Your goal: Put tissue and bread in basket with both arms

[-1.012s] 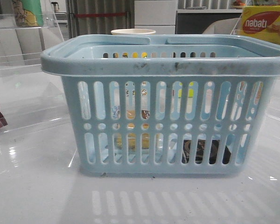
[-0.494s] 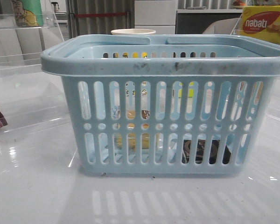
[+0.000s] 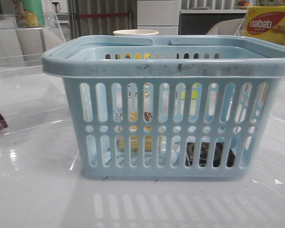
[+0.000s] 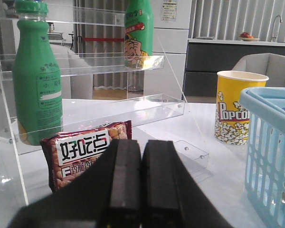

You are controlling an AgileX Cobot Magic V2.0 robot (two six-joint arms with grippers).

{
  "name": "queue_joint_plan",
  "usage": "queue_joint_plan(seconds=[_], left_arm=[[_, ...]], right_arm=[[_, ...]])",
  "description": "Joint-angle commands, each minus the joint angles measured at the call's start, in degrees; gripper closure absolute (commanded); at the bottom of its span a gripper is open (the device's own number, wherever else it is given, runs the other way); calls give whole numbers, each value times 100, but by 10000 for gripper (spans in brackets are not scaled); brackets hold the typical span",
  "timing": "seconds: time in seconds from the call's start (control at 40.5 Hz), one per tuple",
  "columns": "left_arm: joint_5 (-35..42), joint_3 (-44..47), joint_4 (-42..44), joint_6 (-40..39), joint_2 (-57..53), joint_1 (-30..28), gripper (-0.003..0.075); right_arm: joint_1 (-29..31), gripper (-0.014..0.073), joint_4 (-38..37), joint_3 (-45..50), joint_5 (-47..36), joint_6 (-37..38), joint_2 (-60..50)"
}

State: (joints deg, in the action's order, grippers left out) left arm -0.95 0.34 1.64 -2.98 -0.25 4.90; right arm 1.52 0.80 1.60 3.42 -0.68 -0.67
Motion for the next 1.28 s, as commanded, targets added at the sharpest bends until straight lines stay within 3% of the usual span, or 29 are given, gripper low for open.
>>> queue_joint_plan(seconds=[0.0, 0.173, 0.494, 1.258], left_arm=[[497, 38, 0, -13, -98, 43, 627], [497, 38, 0, -13, -98, 43, 627], [497, 38, 0, -13, -98, 43, 627], [497, 38, 0, -13, -98, 43, 627]], right_arm=[[-178, 566, 36, -27, -553, -2, -107], [-194, 566, 445, -27, -598, -2, -107], [-194, 566, 197, -22, -598, -350, -107], [-111, 566, 240, -22, -598, -351, -107]])
